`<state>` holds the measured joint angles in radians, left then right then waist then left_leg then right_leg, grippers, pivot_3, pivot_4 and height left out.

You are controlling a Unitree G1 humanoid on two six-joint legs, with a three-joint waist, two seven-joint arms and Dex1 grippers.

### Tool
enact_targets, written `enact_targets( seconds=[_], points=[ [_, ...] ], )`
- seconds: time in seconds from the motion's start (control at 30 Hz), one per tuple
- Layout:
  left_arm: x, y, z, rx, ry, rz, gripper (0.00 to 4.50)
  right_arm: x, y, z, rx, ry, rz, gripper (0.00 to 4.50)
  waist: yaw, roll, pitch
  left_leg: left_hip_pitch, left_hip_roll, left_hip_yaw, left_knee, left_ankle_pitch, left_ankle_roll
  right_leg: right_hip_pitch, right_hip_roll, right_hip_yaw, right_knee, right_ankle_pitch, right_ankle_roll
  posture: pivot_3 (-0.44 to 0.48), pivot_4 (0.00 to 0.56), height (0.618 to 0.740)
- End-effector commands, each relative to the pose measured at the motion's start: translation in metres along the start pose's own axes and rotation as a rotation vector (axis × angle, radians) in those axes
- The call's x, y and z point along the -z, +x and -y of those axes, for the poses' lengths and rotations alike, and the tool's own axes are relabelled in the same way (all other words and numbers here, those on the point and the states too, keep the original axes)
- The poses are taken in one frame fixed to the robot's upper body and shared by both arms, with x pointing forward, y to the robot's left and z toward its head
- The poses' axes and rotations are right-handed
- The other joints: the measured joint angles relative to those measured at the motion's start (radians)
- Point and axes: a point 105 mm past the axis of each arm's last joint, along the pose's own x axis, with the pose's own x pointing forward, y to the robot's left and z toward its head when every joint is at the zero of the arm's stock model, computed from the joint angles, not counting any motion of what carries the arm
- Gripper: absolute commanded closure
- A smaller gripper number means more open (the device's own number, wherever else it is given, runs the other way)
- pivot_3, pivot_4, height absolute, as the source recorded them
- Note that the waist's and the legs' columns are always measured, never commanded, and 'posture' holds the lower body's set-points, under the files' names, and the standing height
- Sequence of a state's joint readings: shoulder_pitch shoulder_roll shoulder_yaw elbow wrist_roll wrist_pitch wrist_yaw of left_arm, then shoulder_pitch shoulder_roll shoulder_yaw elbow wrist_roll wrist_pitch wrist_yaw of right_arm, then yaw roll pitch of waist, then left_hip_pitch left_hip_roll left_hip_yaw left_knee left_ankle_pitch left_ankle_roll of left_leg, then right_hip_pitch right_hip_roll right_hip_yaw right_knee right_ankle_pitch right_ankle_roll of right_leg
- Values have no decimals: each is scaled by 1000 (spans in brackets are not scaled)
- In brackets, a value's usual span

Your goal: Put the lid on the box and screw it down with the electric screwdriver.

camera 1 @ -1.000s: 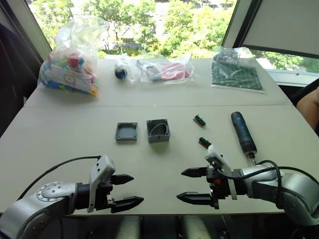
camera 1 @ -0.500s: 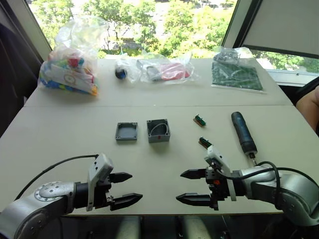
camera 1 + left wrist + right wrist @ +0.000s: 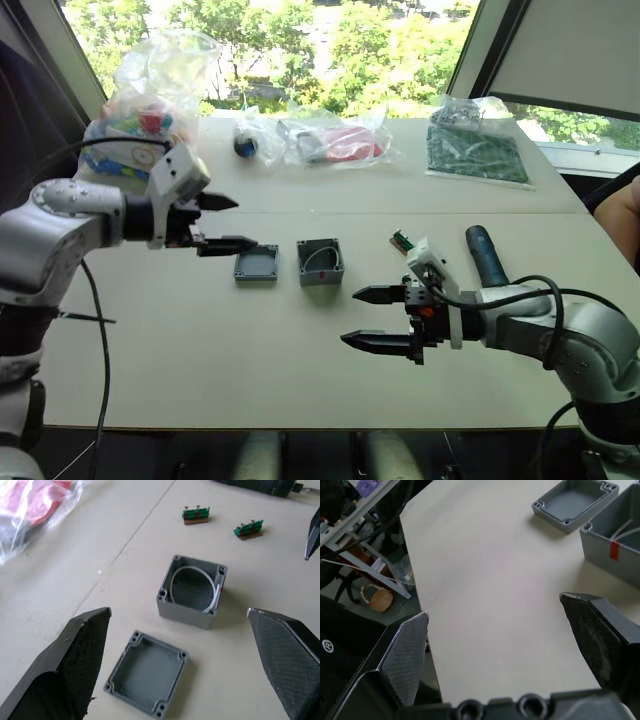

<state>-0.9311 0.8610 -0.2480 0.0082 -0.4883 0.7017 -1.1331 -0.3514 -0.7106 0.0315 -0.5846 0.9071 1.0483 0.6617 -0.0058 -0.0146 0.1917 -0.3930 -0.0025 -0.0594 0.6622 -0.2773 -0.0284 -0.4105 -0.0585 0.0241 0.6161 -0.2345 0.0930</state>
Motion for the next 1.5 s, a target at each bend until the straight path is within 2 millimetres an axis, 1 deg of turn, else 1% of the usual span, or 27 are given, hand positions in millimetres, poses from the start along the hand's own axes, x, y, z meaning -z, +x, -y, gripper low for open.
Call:
enact_targets(
  seconds=[0.03, 0.1, 0.13, 0.2, 0.27, 0.37, 0.43, 0.57, 0.63, 0.67, 0.73, 0.77, 0.87, 0.93, 0.97, 1.0, 1.03, 1.13, 1.23, 1.3, 1.33, 1.43, 1.5],
  points=[
    [14, 41, 12, 186, 132, -115, 0, -3, 2, 12, 111, -47, 44, 29, -3, 0, 0, 0, -1, 0, 0, 0, 0, 0, 0, 0, 0, 0, 1, 0, 150, 740],
    [20, 52, 14, 240, 151, -142, 0, -1, 4, 13, 137, -52, 50, 29, -15, 0, 0, -1, -1, 3, -1, -1, 2, -2, -1, 2, 0, 1, 3, 0, 150, 740],
    [25, 61, 14, 255, 152, -165, 0, 1, 4, 15, 164, -54, 60, 29, -21, 0, 0, -2, -1, 3, -1, -2, 3, -4, -1, 2, 0, 1, 4, 0, 150, 740],
    [36, 74, 12, 282, 160, -209, 0, 2, 4, 18, 212, -56, 78, 29, -15, 0, 0, -7, 0, 2, -1, -2, 3, -13, -1, 2, 7, 1, 5, 0, 150, 740],
    [40, 80, 9, 298, 173, -224, 0, 2, 4, 19, 238, -56, 91, 29, -11, 0, 0, -11, 0, -1, 0, -1, 3, -19, 1, 2, 14, 0, 6, 0, 150, 740],
    [43, 89, 5, 309, 166, -236, 0, 3, 3, 20, 276, -49, 109, 29, -9, 0, 0, -11, 0, -2, 1, -1, 3, -20, 2, 1, 16, 0, 6, 0, 150, 740],
    [44, 96, 6, 334, 168, -243, 0, 4, 1, 21, 309, -40, 121, 29, -8, 0, 0, -11, 0, -2, 3, -1, 3, -18, 2, 1, 16, 0, 6, 0, 150, 740],
    [46, 104, 7, 371, 188, -263, 0, 3, 1, 21, 347, -32, 146, 29, -7, 0, 0, -11, 0, -2, 5, 0, 3, -16, 2, 2, 15, 1, 3, 0, 150, 740],
    [48, 106, 7, 375, 194, -269, 522, 2, 1, 22, 365, -30, 158, 0, -8, 0, 0, -11, 0, -2, 5, 0, 3, -16, 2, 2, 15, 1, 4, 0, 150, 740],
    [49, 108, 7, 382, 196, -272, 601, 2, 0, 23, 374, -30, 162, 0, -8, 0, 0, -11, 0, -2, 5, 0, 3, -16, 2, 2, 15, 2, 4, 0, 150, 740],
    [53, 109, 7, 390, 215, -292, 1353, 0, -1, 24, 390, -29, 170, 0, -9, 0, 0, -10, 0, -2, 5, 0, 3, -16, 2, 1, 16, 2, 4, 0, 150, 740],
    [55, 111, 7, 388, 224, -298, 1642, -1, -2, 25, 401, -28, 177, 0, -9, 0, 0, -10, 0, -2, 5, 0, 3, -16, 2, 1, 16, 2, 4, 0, 150, 740],
    [56, 113, 9, 400, 231, -295, 2729, -3, -5, 27, 424, -27, 189, 0, -7, 0, 0, -10, 0, -2, 4, 0, 3, -16, 2, 1, 16, 2, 5, 0, 150, 740],
    [58, 114, 9, 407, 248, -311, 3573, -3, -5, 27, 427, -24, 189, 0, -7, 0, 0, -10, 0, -2, 4, 0, 3, -17, 2, 1, 16, 2, 5, 0, 150, 740],
    [59, 114, 9, 409, 254, -314, 3844, -3, -5, 27, 427, -22, 188, 0, -7, 0, 0, -10, 0, -2, 4, 0, 3, -16, 2, 1, 16, 2, 5, 0, 150, 740],
    [59, 114, 9, 410, 255, -313, 4211, -3, -5, 27, 428, -21, 187, 0, -7, 0, 0, -10, 0, -2, 5, 0, 3, -16, 2, 1, 16, 2, 4, 0, 150, 740],
    [59, 114, 10, 414, 252, -309, 4440, -2, -5, 27, 430, -20, 187, 0, -5, 0, 0, -10, 0, -2, 5, 0, 3, -16, 2, 1, 16, 2, 4, 0, 150, 740],
    [59, 115, 10, 422, 253, -311, 4440, -2, -7, 27, 434, -17, 184, 0, -6, 0, 0, -9, 0, -2, 5, 1, 4, -15, 2, 1, 16, 2, 4, 0, 150, 740],
    [56, 112, 7, 423, 326, -296, 4440, 1, -8, 23, 409, -6, 172, 0, -5, 0, 0, -9, 0, -2, 5, 1, 5, -15, 2, 1, 16, 2, 4, 0, 150, 740],
    [39, 106, 14, 510, 393, -219, 4440, 11, -10, 9, 328, 21, 118, 0, -5, 0, 0, -9, 0, -2, 5, 1, 5, -15, 2, 1, 16, 2, 4, 0, 150, 740],
    [35, 104, 17, 544, 419, -199, 4440, 16, -10, 4, 298, 32, 94, 0, -4, 0, 0, -9, 0, -2, 5, 1, 5, -15, 2, 1, 16, 2, 4, 0, 150, 740],
    [38, 102, 26, 613, 498, -212, 4440, 22, -14, 4, 304, 32, 60, 0, -7, 0, 0, -10, 0, -2, 5, 1, 5, -15, 1, 1, 15, 2, 4, 0, 150, 740],
    [47, 102, 34, 665, 530, -231, 4440, 21, -15, 6, 321, 32, 67, 0, -10, 0, 0, -10, 0, -2, 5, 1, 5, -15, 1, 2, 16, 2, 4, 0, 150, 740]
  ],
)
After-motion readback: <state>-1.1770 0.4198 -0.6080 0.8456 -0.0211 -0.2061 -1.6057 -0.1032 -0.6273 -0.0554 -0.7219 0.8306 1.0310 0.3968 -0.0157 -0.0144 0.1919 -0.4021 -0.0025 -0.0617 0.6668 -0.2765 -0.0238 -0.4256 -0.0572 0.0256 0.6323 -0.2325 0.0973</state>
